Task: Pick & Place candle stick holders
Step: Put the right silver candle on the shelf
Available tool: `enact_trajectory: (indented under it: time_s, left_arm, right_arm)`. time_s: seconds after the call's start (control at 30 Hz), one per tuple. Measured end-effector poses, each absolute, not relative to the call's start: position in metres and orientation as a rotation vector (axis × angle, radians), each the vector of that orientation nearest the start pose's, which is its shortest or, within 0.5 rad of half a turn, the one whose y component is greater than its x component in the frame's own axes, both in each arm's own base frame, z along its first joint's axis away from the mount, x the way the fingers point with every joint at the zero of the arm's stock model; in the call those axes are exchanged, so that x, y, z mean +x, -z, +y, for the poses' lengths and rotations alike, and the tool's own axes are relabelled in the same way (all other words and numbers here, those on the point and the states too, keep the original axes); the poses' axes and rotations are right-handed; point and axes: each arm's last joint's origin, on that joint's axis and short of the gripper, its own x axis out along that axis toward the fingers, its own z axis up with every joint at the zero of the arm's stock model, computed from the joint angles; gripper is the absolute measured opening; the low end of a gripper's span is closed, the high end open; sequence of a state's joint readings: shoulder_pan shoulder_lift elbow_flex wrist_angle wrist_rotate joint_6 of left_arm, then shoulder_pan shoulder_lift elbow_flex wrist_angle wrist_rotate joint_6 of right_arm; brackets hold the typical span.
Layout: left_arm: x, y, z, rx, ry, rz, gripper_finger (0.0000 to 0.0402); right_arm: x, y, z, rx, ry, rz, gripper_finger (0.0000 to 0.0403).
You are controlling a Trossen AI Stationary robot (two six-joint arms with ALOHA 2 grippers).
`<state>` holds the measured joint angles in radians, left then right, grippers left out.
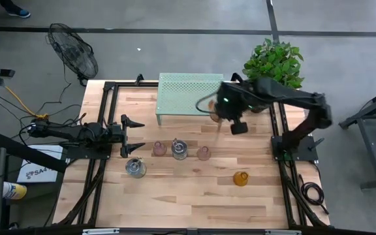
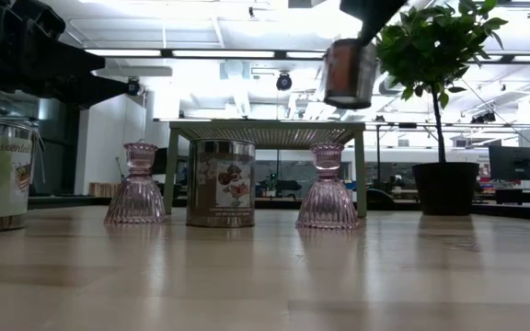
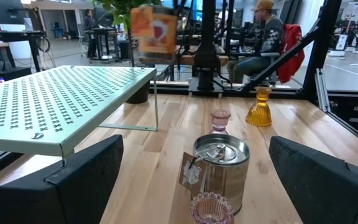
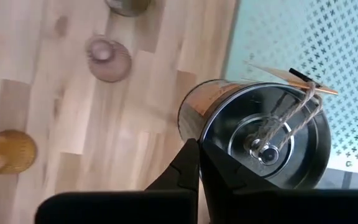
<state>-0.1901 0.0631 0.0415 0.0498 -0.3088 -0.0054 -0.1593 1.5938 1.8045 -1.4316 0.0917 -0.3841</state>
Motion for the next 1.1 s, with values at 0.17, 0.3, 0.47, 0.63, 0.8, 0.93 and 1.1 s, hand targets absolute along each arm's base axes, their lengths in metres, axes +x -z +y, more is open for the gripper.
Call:
enact_trajectory:
  time_s: [0.17, 0.3, 0.47, 0.63, 0.8, 0.93, 1.1]
  left_arm:
    - [0.098, -0.177, -0.010, -0.012, -0.115, -0.028, 0.0399]
    - [0.098, -0.177, -0.010, -0.012, -0.116, -0.027, 0.0399]
    - [0.098, -0.177, -0.010, -0.012, -0.116, -0.027, 0.0399]
    - [0.098, -0.178, -0.010, -0.012, -0.116, -0.028, 0.0399]
    - [0.098, -0.178, -0.010, -0.013, -0.116, -0.028, 0.0399]
    - [0.098, -0.178, -0.010, -0.012, -0.116, -0.028, 0.0399]
    - [0.098, -0.177, -0.010, -0.012, -0.117, -0.027, 0.0399]
  right_arm:
    - [0.304, -0.390, -0.079, -0.252, 0.027, 1.271, 0.0000]
    - [0.298, -0.396, -0.096, -0.199, 0.069, 1.250, 0.0000]
    - [0.291, -0.402, -0.116, -0.156, 0.147, 1.233, 0.0000]
    - [0.289, -0.402, -0.130, -0.131, 0.185, 1.207, 0.0000]
    - [0.295, -0.399, -0.149, -0.114, 0.214, 1.207, 0.0000]
    - [0.302, -0.404, -0.164, -0.111, 0.220, 1.173, 0.0000]
    - [0.308, -0.407, -0.182, -0.076, 0.230, 1.139, 0.0000]
